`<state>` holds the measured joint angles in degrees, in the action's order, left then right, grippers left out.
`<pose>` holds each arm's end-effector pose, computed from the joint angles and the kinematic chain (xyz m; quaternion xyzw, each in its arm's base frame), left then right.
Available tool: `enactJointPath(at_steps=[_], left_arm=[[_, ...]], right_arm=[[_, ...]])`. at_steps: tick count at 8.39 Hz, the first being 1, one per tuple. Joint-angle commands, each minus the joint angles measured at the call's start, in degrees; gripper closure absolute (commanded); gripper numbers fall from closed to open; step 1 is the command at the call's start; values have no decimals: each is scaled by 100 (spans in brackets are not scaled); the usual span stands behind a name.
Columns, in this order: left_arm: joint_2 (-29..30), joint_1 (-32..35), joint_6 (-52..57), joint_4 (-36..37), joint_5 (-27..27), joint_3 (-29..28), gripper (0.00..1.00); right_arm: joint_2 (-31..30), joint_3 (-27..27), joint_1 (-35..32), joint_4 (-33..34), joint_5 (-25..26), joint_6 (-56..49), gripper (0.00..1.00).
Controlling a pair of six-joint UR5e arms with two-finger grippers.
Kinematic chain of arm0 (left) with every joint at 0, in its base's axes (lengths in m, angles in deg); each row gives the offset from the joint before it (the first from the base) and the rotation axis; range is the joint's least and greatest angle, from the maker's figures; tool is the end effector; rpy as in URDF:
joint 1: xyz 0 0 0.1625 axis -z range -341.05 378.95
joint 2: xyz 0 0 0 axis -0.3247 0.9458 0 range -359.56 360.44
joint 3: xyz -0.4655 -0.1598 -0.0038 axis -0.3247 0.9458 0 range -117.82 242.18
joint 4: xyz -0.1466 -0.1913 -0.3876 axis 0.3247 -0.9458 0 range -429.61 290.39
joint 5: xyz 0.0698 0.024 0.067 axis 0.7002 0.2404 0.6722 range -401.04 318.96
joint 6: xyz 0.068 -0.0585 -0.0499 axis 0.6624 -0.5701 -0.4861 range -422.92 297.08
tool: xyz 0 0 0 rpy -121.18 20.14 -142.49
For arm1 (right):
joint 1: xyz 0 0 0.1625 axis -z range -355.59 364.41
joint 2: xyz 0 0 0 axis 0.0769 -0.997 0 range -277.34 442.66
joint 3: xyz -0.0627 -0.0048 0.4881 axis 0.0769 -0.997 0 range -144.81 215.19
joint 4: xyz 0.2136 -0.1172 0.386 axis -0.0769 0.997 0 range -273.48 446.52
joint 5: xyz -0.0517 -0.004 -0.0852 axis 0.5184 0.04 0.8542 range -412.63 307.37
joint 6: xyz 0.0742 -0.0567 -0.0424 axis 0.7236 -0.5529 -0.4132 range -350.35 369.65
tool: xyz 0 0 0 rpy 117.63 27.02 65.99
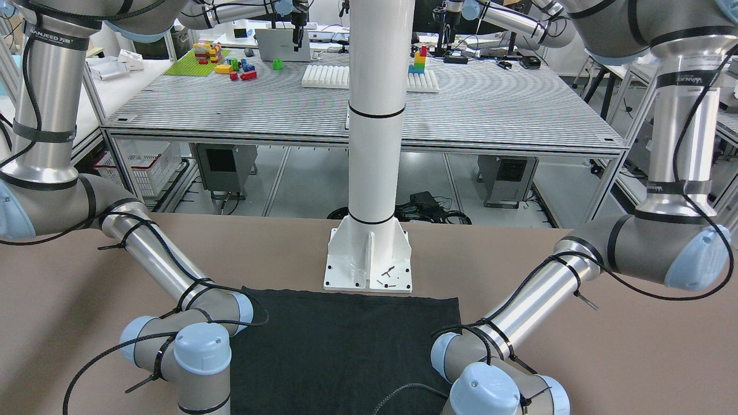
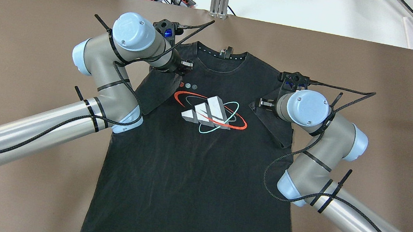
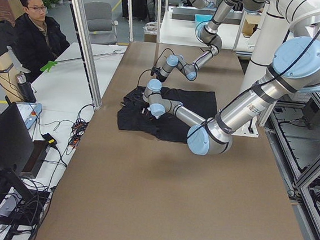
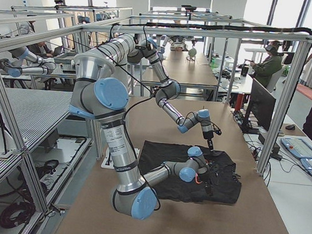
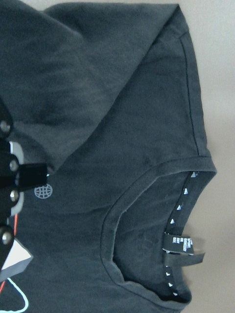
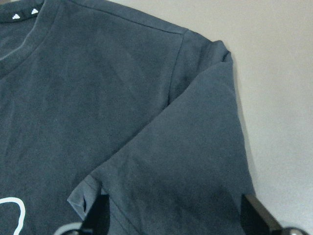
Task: Fold clothes
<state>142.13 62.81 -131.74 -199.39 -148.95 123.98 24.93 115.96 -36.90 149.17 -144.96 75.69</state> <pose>0.5918 -0.7099 0.2485 0.1668 0.5081 -0.0853 0.8407 -0.5210 -0.6297 0.3962 0.2140 -0.3684 0.1279 0.8956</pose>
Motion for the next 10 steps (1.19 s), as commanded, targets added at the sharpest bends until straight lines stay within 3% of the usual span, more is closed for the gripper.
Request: enactJointPath(at_steps=[1, 2, 3, 4, 6, 8, 10], left_arm=[[-27, -62, 9, -39, 51, -45, 14], [-18, -71, 9, -39, 77, -19, 6], [-18, -62, -122, -48, 86, 77, 6], [-209, -62, -558, -22, 182, 539, 6], [-1295, -464, -1106, 118, 680, 2187, 6], [-2465, -939, -1195, 1378, 1017, 4200, 6], [-3257, -1544, -1930, 1736, 1646, 5129, 6]], right_arm=[[-10, 9, 0, 1, -22, 5, 6], [-2, 26, 0, 1, -48, 5, 6], [-1, 130, 0, 36, -49, 5, 6], [25, 279, 70, 97, -49, 100, 6], [-448, 1654, 446, 1225, 21, 1193, 6], [-1009, 2965, 1147, 2072, 484, 2101, 6], [-1362, 3426, 1886, 2390, 672, 3705, 8]])
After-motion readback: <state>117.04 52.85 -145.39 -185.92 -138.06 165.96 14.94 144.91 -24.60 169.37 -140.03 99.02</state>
